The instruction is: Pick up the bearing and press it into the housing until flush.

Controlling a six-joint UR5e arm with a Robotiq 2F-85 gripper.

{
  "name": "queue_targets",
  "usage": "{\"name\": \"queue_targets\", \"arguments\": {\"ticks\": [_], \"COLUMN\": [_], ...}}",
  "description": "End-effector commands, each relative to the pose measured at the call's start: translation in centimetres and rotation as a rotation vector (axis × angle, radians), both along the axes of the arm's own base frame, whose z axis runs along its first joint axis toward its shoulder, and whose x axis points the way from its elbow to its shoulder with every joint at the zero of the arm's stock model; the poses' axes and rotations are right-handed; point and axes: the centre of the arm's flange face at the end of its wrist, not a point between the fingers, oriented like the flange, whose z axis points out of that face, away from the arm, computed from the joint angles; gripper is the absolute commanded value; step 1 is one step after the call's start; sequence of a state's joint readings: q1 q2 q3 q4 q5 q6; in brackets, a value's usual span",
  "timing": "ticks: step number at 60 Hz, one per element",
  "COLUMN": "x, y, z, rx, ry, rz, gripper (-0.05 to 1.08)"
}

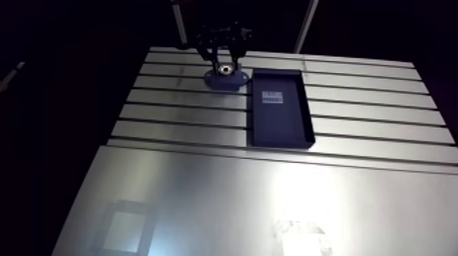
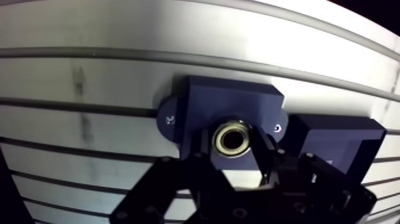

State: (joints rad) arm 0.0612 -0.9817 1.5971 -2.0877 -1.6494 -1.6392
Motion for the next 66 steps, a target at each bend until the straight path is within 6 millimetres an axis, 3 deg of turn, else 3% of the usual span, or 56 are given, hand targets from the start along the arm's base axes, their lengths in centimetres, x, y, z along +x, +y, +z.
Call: {"name": "queue_targets", "arguments": {"ticks": [1, 14, 30, 47, 48, 49, 50, 51, 52, 53, 54, 66], "x": [0.0, -0.3, 0.0, 0.3, 0.2, 0.2, 0.2, 0.2, 0.2, 0.2, 0.2, 0.0], "y": [-0.2, -0.2, -0.1, 1.1, 1.2, 1.2, 1.3, 1.3, 1.2, 1.2, 1.3, 1.4], "z": [0.9, 3.0, 7.1, 8.0, 8.0, 8.0, 7.9, 7.9, 7.9, 7.9, 7.9, 7.3], "rx": [-0.005, -0.008, -0.012, -0.019, -0.021, -0.021, -0.023, -0.023, -0.025, -0.025, -0.028, -0.041], "ry": [0.014, 0.047, 0.082, 0.06, 0.06, 0.06, 0.059, 0.059, 0.059, 0.059, 0.06, 0.057], "rz": [0.014, 0.017, 0.015, -0.019, -0.023, -0.023, -0.031, -0.031, -0.04, -0.04, -0.049, -0.066], "gripper": [0.01, 0.01, 0.01, 0.04, 0.19, 0.19, 0.43, 0.43, 0.65, 0.65, 0.78, 0.98]}}
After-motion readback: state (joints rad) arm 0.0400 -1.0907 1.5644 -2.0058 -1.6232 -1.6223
